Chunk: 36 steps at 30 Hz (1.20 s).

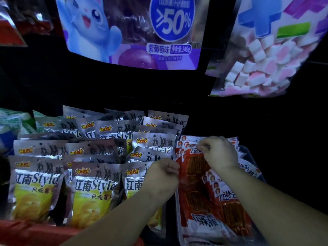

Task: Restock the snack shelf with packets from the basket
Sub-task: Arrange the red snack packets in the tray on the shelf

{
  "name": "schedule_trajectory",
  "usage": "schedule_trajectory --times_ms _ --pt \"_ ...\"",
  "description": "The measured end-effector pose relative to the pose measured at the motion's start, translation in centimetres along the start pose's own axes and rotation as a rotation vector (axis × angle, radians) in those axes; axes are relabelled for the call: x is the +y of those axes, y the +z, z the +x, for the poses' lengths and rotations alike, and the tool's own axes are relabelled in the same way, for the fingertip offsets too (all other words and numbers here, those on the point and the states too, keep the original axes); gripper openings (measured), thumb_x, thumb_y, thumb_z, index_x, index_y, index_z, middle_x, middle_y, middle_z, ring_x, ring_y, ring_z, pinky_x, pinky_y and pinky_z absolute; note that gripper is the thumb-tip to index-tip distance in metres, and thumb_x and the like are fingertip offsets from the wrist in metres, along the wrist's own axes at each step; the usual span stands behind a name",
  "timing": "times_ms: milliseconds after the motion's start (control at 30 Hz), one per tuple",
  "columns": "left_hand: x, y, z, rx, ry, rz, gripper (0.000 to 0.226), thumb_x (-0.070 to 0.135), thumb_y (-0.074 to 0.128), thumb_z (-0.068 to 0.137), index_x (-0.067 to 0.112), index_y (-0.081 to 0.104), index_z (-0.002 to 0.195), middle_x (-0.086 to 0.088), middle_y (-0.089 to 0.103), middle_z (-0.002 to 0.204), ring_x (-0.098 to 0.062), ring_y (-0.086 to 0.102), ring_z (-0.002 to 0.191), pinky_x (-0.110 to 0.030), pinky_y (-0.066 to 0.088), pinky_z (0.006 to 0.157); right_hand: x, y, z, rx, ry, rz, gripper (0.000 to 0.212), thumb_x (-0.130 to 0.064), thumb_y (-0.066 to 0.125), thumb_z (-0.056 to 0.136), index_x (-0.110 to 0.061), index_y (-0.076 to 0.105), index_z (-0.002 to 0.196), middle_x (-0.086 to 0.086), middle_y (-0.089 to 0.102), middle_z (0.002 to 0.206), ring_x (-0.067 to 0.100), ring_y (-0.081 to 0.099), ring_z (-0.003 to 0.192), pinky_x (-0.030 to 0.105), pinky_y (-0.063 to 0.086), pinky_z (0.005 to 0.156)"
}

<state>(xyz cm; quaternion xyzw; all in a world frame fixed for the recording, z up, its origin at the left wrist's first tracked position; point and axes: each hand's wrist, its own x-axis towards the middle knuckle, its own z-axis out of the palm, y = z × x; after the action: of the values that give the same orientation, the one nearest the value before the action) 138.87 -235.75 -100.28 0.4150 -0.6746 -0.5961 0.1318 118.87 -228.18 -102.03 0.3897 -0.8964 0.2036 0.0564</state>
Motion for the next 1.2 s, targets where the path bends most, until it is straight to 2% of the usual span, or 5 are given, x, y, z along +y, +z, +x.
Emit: schedule_trajectory --times_ms 367,733,933,1100,1200 --pt "3.8 -2.4 -2.7 -0.142 0.255 0.016 0.038 0.015 0.078 0.089 0.031 0.063 0.121 0.023 0.065 0.117 0.014 0.058 0.105 -0.008 0.049 0.082 -4.1 -11.0 -3.2 -0.249 -0.120 0.505 0.005 -0.024 0.076 0.092 -0.019 0.076 0.093 -0.006 0.073 0.093 0.008 0.069 0.091 0.035 0.057 0.086" --pt "5.8 -3.6 -7.7 -0.211 0.045 -0.336 0.003 0.005 0.063 0.099 0.008 0.063 0.101 -0.014 0.073 0.090 -0.029 0.067 0.082 -0.060 0.052 0.086 -5.1 -14.1 -9.4 -0.451 0.354 0.979 0.077 -0.034 0.086 0.077 -0.065 0.047 0.136 0.012 0.062 0.138 0.034 0.063 0.123 0.063 0.047 0.106" --pt "8.5 -7.3 -11.9 -0.190 0.268 -0.169 0.055 0.009 0.082 0.085 0.037 0.061 0.128 0.006 0.068 0.107 -0.003 0.068 0.086 -0.019 0.056 0.077 -9.4 -18.6 -13.3 -0.577 0.155 0.764 0.080 -0.015 0.072 0.095 -0.072 0.038 0.139 0.009 0.048 0.154 0.025 0.053 0.137 0.044 0.049 0.110" --pt "9.9 -9.4 -15.5 -0.244 0.511 0.106 0.058 0.006 0.077 0.088 0.033 0.060 0.137 0.003 0.051 0.094 -0.005 0.050 0.067 -0.018 0.044 0.062 -12.3 -22.7 -16.1 -0.370 0.148 0.476 0.065 -0.012 0.079 0.088 -0.045 0.055 0.139 -0.003 0.060 0.092 0.002 0.057 0.055 0.021 0.049 0.060" --pt "9.7 -9.9 -17.0 -0.278 0.511 0.078 0.072 0.012 0.080 0.088 0.040 0.049 0.147 -0.003 0.056 0.099 -0.013 0.057 0.069 -0.019 0.047 0.063 -13.7 -23.9 -17.6 -0.319 0.151 0.269 0.044 -0.022 0.080 0.087 -0.047 0.062 0.119 0.003 0.071 0.102 0.012 0.071 0.087 0.031 0.059 0.078"
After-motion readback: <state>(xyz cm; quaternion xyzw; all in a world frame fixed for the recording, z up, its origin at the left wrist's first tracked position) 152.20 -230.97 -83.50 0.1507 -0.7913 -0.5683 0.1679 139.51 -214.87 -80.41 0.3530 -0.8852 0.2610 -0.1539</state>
